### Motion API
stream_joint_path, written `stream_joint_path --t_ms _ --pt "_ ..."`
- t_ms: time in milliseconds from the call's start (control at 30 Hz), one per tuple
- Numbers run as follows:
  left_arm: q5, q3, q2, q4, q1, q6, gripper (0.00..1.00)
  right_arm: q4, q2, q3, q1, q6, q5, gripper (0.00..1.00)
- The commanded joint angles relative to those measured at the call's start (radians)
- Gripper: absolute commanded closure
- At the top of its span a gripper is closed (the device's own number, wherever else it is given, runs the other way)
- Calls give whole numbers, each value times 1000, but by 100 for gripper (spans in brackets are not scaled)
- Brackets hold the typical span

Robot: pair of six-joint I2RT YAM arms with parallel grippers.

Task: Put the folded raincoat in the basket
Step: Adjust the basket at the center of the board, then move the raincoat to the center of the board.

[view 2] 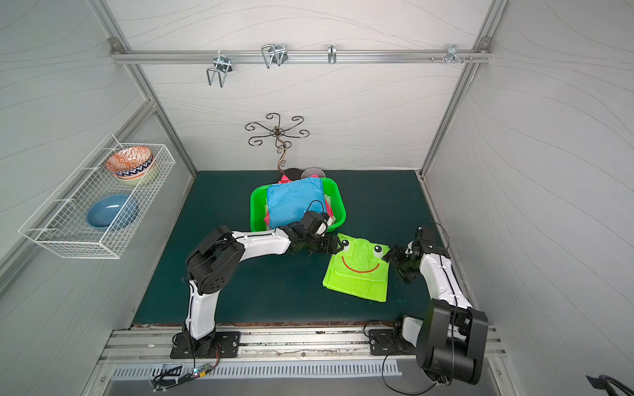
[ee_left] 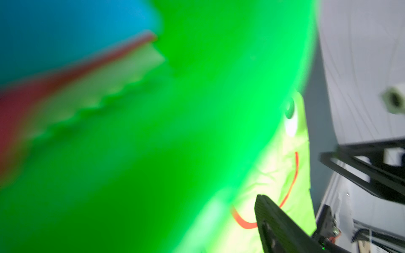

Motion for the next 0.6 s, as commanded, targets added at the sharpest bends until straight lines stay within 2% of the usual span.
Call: stream_joint_path --t_ms 0,133,267,367,567 --pt "40 29 63 -7 -15 -48 19 112 18 -46 -44 -13 -72 24" --pt "2 53 94 -46 -14 -44 23 235 -7 -139 -52 27 -162 27" --pt "17 72 128 -64 -15 -54 29 279 80 -149 -59 11 -229 29" --pt "38 52 134 -13 -15 -85 43 296 113 -148 -72 -10 -245 34" --pt "50 14 121 35 -10 -93 73 259 85 -152 -111 -63 -224 41"
